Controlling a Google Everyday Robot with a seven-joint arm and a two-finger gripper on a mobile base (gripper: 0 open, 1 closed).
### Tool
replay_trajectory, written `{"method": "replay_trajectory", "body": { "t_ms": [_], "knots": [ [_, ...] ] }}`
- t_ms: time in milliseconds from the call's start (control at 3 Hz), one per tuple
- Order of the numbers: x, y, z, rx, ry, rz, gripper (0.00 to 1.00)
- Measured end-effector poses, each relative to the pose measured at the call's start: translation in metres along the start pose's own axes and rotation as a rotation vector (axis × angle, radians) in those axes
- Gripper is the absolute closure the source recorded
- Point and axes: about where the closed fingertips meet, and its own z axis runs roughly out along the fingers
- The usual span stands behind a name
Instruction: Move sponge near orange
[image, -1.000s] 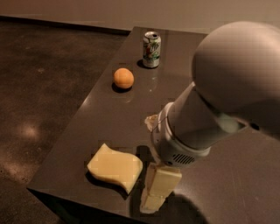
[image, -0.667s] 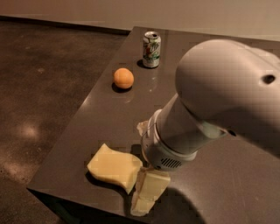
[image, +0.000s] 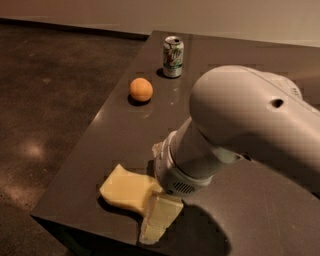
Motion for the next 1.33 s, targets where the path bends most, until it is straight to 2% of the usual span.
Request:
{"method": "replay_trajectory", "body": {
  "t_ms": [333, 1000, 1333],
  "knots": [
    [0.0, -0.002, 0.005, -0.003, -0.002, 0.024, 0.12],
    [0.0, -0.013, -0.004, 0.017, 0.002, 0.071, 0.59],
    [0.005, -0.038, -0.025, 0.071, 0.004, 0.113, 0.82]
  ]
}}
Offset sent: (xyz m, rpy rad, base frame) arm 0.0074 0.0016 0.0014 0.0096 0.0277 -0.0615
